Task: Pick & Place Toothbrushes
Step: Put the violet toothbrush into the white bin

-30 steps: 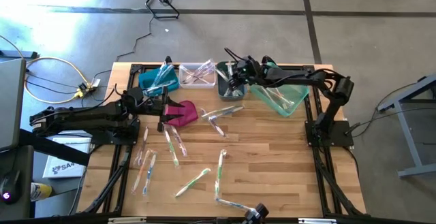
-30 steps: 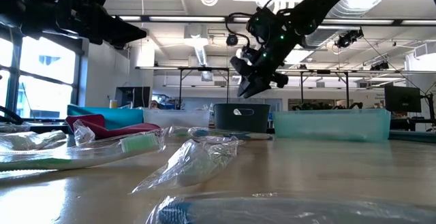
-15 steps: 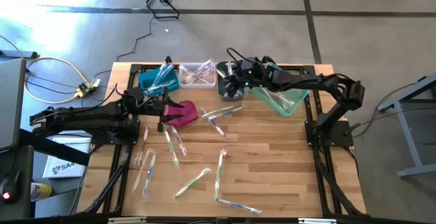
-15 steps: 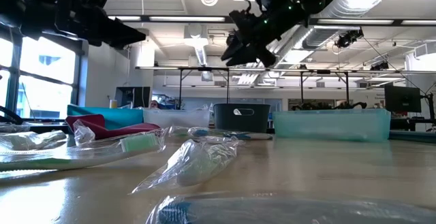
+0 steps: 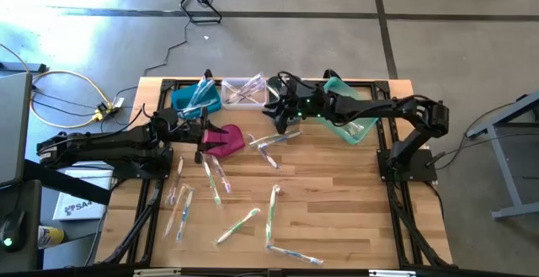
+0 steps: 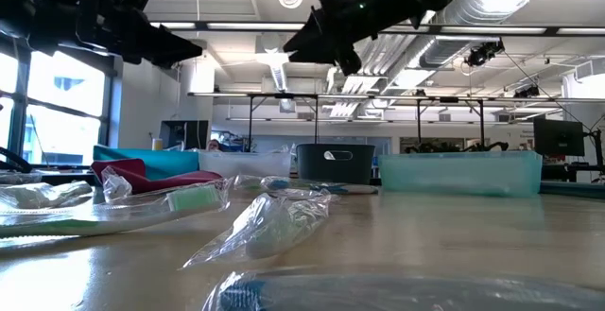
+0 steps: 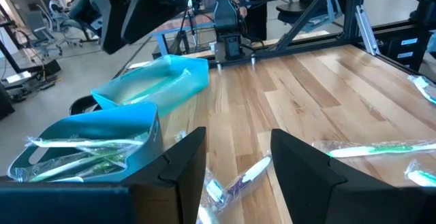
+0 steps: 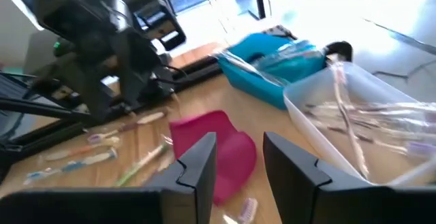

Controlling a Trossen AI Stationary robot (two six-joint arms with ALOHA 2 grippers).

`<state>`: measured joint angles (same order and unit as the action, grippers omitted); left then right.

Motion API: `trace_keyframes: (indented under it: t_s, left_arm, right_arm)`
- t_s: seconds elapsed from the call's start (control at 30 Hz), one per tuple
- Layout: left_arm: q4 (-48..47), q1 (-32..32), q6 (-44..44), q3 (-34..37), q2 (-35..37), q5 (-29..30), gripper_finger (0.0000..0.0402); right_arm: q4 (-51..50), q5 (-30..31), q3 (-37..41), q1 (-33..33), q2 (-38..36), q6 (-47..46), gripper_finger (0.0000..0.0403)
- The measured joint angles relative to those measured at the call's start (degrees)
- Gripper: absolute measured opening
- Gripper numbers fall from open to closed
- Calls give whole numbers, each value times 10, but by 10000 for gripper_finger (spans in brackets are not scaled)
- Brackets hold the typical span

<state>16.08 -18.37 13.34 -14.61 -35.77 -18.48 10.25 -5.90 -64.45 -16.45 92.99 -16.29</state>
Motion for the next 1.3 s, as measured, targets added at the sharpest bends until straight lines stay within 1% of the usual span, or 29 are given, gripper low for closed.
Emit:
trace_keyframes:
  t_s: [0.13, 0.3, 0.47, 0.6, 0.7, 0.93, 1.1, 1.23, 1.3]
  left_arm:
    - [12, 0, 1, 0, 0, 0, 159]
    - [14, 0, 1, 0, 0, 2, 159]
    - [26, 0, 1, 0, 0, 2, 159]
    - [41, 0, 1, 0, 0, 2, 159]
    - [39, 0, 1, 0, 0, 2, 159]
    - [39, 0, 1, 0, 0, 2, 159]
    - [39, 0, 1, 0, 0, 2, 159]
    - [39, 0, 1, 0, 0, 2, 159]
    - [39, 0, 1, 0, 0, 2, 159]
  right_arm:
    - [27, -2, 0, 12, 0, -3, 113]
    - [24, -3, 0, 34, 1, -19, 113]
    - [24, -33, 0, 61, 1, -62, 114]
    - [20, -19, 0, 98, 1, -64, 108]
    - [20, 16, 0, 127, 1, -63, 103]
    - [8, 151, 0, 172, 1, -32, 91]
    - [-21, 195, 0, 182, 1, -35, 84]
    - [-49, 282, 0, 198, 0, -9, 76]
    - [-66, 313, 0, 206, -3, 9, 70]
